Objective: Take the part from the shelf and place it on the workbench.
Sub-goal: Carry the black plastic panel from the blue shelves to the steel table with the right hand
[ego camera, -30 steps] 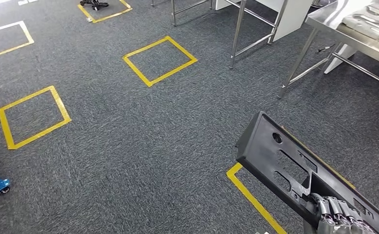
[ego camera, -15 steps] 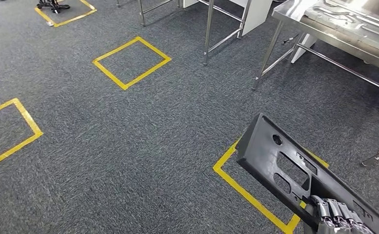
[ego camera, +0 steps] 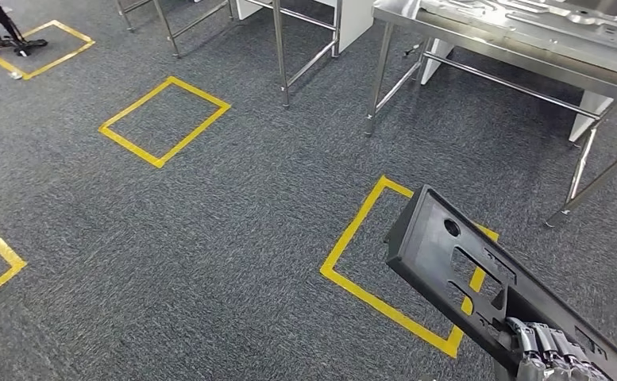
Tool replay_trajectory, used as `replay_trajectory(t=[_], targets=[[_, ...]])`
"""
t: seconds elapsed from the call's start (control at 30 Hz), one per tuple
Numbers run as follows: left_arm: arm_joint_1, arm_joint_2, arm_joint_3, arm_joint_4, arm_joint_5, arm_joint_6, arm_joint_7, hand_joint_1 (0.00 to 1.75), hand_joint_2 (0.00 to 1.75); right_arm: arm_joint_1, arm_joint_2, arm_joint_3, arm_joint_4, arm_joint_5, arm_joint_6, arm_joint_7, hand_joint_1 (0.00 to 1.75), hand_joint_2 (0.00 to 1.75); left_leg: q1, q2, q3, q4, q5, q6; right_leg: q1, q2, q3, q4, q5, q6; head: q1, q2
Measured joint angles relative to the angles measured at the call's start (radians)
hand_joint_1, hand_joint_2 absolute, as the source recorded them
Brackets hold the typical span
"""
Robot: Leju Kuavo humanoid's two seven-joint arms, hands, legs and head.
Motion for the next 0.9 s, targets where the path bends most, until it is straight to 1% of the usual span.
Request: replay_trajectory(t=[0.03,0.07,0.1,0.13,0.17,0.2,0.23,0.27,0.3,0.33,0.37,0.4,0.43,0.47,0.5,0.53,0.57,0.6,0.63,0.67,0.7,0.73,0.8,0.83,0.87,0.9], targets=[[0.001,0.000,0.000,0.000,0.000,0.000,0.000,0.00,0.00,0.000,0.000,0.000,0.000,0.000,0.000,0.000,1.75,1.75,0.000,-0.001,0.003,-0.015,0.024,0.000,0.000,0.014,0.001,0.002,-0.001,0.001,0.000,0.000],[0.000,0.001,0.000,0.000,0.001,0.000,0.000,0.00,0.00,0.000,0.000,0.000,0.000,0.000,0.000,0.000,1.75,1.75,0.000,-0.006,0.022,-0.067,0.064,0.002,0.000,0.028,0.003,0.005,-0.003,0.003,0.000,0.000],[0.000,0.002,0.000,0.000,0.002,0.001,0.000,0.00,0.00,0.000,0.000,0.000,0.000,0.000,0.000,0.000,1.75,1.75,0.001,-0.023,0.050,-0.136,0.103,0.005,-0.001,0.041,0.003,0.009,-0.005,0.006,0.000,0.000],[-0.001,0.003,0.001,0.000,0.002,0.001,0.001,0.00,0.00,0.000,0.000,0.000,0.000,0.000,0.000,0.000,1.75,1.75,0.003,-0.044,0.075,-0.200,0.129,0.007,0.000,0.052,0.001,0.015,-0.008,0.010,0.000,0.000],[-0.001,0.003,0.002,0.000,0.002,0.002,0.001,0.00,0.00,0.000,0.000,0.000,0.000,0.000,0.000,0.000,1.75,1.75,0.004,-0.062,0.091,-0.242,0.142,0.010,0.000,0.063,-0.002,0.020,-0.009,0.015,0.000,0.000],[-0.001,0.004,0.002,0.000,0.002,0.003,0.003,0.00,0.00,0.000,0.000,0.000,0.000,0.000,0.000,-0.001,1.75,1.75,0.004,-0.073,0.098,-0.261,0.142,0.014,-0.001,0.071,-0.007,0.023,-0.010,0.020,0.000,0.000],[-0.001,0.004,0.003,0.000,0.001,0.003,0.004,0.00,0.00,0.000,0.000,0.000,0.000,0.000,0.000,-0.002,1.75,1.75,0.003,-0.072,0.100,-0.266,0.140,0.017,-0.001,0.081,-0.011,0.024,-0.008,0.026,0.000,0.000],[-0.001,0.004,0.003,0.000,0.000,0.003,0.006,0.00,0.00,0.001,0.000,0.000,0.000,0.000,0.000,-0.003,1.75,1.75,0.004,-0.062,0.100,-0.268,0.142,0.022,-0.003,0.090,-0.014,0.023,-0.006,0.031,0.000,0.000],[-0.002,0.002,0.003,0.000,-0.002,0.002,0.007,0.00,0.00,0.002,0.000,0.000,0.000,0.000,0.000,-0.004,1.75,1.75,0.004,-0.052,0.103,-0.274,0.145,0.029,-0.004,0.087,-0.017,0.027,-0.009,0.037,0.000,0.000],[-0.004,0.002,0.003,0.000,-0.004,0.001,0.007,0.00,0.00,0.002,0.000,0.000,0.000,0.000,0.000,-0.004,1.75,1.75,0.006,-0.041,0.106,-0.279,0.148,0.035,-0.003,0.072,-0.025,0.042,-0.019,0.042,0.003,0.000],[-0.004,0.001,0.003,0.000,-0.005,0.001,0.008,0.00,0.00,0.002,0.000,0.000,0.000,0.000,0.000,-0.005,1.75,1.75,0.008,-0.030,0.108,-0.285,0.151,0.041,-0.003,0.049,-0.042,0.075,-0.039,0.048,0.007,0.000],[-0.003,0.001,0.003,0.000,-0.005,0.000,0.008,0.00,0.00,0.001,0.000,0.000,0.001,0.000,0.000,-0.006,1.75,1.75,0.008,-0.019,0.110,-0.288,0.151,0.044,-0.003,0.021,-0.068,0.128,-0.067,0.052,0.011,0.000],[-0.002,0.002,0.003,0.000,-0.004,0.000,0.008,0.00,0.00,0.000,0.000,0.000,0.002,0.000,0.000,-0.007,1.75,1.75,0.007,-0.010,0.110,-0.288,0.151,0.046,-0.006,0.002,-0.101,0.191,-0.096,0.057,0.015,0.000],[-0.001,0.002,0.003,0.000,-0.004,0.000,0.008,0.00,0.00,0.000,0.000,0.000,0.005,0.000,0.000,-0.006,1.75,1.75,0.007,-0.001,0.110,-0.288,0.148,0.046,-0.008,-0.009,-0.132,0.248,-0.116,0.060,0.015,0.000],[-0.001,0.003,0.003,0.000,-0.004,-0.001,0.009,0.00,0.00,0.002,0.000,0.001,0.008,0.000,0.001,0.000,1.75,1.75,0.006,0.006,0.111,-0.288,0.145,0.046,-0.011,-0.015,-0.151,0.281,-0.119,0.063,0.016,0.000],[-0.001,0.004,0.003,0.000,-0.004,-0.002,0.010,0.00,0.00,0.004,-0.001,0.005,0.012,0.000,0.006,0.016,1.75,1.75,0.007,0.012,0.113,-0.288,0.141,0.044,-0.014,-0.019,-0.151,0.278,-0.102,0.064,0.016,0.000],[-0.002,0.004,0.003,0.000,-0.007,-0.005,0.011,0.00,0.00,0.006,-0.002,0.016,0.017,-0.001,0.018,0.048,1.75,1.75,0.007,0.016,0.117,-0.288,0.137,0.042,-0.016,-0.022,-0.131,0.239,-0.070,0.064,0.016,0.000],[-0.002,0.004,0.003,0.000,-0.011,-0.008,0.012,0.00,0.00,0.006,-0.008,0.041,0.023,-0.008,0.036,0.097,1.75,1.75,0.007,0.019,0.122,-0.289,0.134,0.039,-0.017,-0.026,-0.096,0.174,-0.033,0.062,0.016,0.000],[-0.003,0.004,0.003,0.000,-0.014,-0.010,0.011,0.00,0.00,0.004,-0.018,0.074,0.029,-0.022,0.059,0.151,1.75,1.75,0.006,0.022,0.127,-0.289,0.129,0.035,-0.015,-0.031,-0.060,0.108,-0.010,0.058,0.016,0.000],[-0.004,0.004,0.003,0.000,-0.018,-0.012,0.011,0.00,0.00,0.000,-0.032,0.117,0.036,-0.047,0.084,0.202,1.75,1.75,0.004,0.024,0.131,-0.289,0.125,0.029,-0.012,-0.035,-0.033,0.057,0.000,0.052,0.016,0.000],[-0.005,0.004,0.003,0.000,-0.019,-0.014,0.011,0.00,0.00,-0.006,-0.048,0.162,0.043,-0.078,0.107,0.240,1.75,1.75,0.003,0.026,0.133,-0.290,0.121,0.023,-0.009,-0.038,-0.018,0.028,0.000,0.047,0.016,0.000],[-0.007,0.004,0.003,0.000,-0.020,-0.015,0.010,0.00,0.00,-0.013,-0.059,0.201,0.050,-0.112,0.128,0.260,1.75,1.75,0.002,0.029,0.136,-0.291,0.119,0.017,-0.006,-0.039,-0.015,0.020,-0.009,0.042,0.015,0.000],[-0.011,0.004,0.003,0.000,-0.022,-0.015,0.009,0.00,0.00,-0.024,-0.070,0.262,0.064,-0.180,0.168,0.266,1.75,1.75,0.004,0.030,0.146,-0.293,0.114,0.005,-0.006,-0.034,-0.007,0.013,-0.012,0.031,0.015,0.000],[-0.013,0.005,0.003,0.000,-0.023,-0.015,0.008,0.00,0.00,-0.029,-0.071,0.284,0.070,-0.207,0.185,0.262,1.75,1.75,0.005,0.025,0.145,-0.280,0.106,0.001,-0.008,-0.033,0.001,0.007,-0.014,0.024,0.013,0.000],[-0.014,0.006,0.003,0.000,-0.025,-0.014,0.008,0.00,0.00,-0.035,-0.071,0.303,0.078,-0.226,0.195,0.258,1.75,1.75,0.005,0.018,0.132,-0.245,0.090,-0.002,-0.010,-0.032,0.010,0.002,-0.016,0.016,0.011,0.000],[-0.013,0.008,0.003,0.000,-0.026,-0.014,0.008,0.00,0.00,-0.040,-0.071,0.317,0.085,-0.240,0.200,0.254,1.75,1.75,0.007,0.009,0.102,-0.187,0.066,-0.003,-0.010,-0.032,0.019,0.000,-0.019,0.010,0.008,0.000]])
